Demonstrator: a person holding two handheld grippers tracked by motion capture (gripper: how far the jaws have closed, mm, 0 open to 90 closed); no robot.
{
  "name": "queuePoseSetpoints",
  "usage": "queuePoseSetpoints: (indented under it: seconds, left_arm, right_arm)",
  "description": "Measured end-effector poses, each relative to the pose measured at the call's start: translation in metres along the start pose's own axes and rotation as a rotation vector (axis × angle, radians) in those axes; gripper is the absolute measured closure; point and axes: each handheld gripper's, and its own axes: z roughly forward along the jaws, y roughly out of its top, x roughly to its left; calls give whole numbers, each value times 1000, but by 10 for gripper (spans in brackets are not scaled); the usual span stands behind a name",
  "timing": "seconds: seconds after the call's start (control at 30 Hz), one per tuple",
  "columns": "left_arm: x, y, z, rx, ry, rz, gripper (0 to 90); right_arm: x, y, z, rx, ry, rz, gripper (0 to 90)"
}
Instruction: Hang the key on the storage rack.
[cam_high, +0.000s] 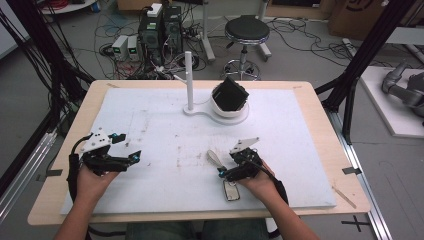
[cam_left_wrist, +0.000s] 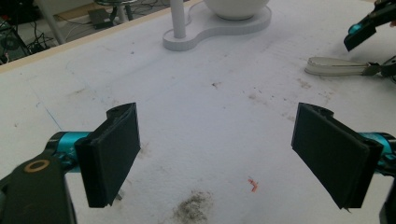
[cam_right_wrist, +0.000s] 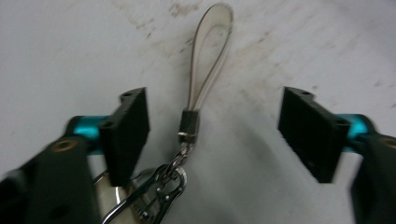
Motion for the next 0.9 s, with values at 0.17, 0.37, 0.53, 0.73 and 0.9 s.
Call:
queuePoseSetpoints:
  seconds: [0.17,0.37,0.53,0.73,0.9]
  left_arm:
    - [0,0,0,4,-2,0,155]
    - [0,0,0,6,-1,1,155]
    - [-1,1,0,2,0,4,155]
    - [2,1,-3,-6,4,-3,155]
    - [3,0,-4,-8,10,-4,155]
  right_arm:
    - [5,-1,4,48,-16,-40,467]
    - [10,-1,0,54,9,-105,821]
    - [11,0,-2,50,-1,-133,831]
    - [7,8,-15,-77,-17,-82,831]
    - [-2,15,-26,-169,-42,-37,831]
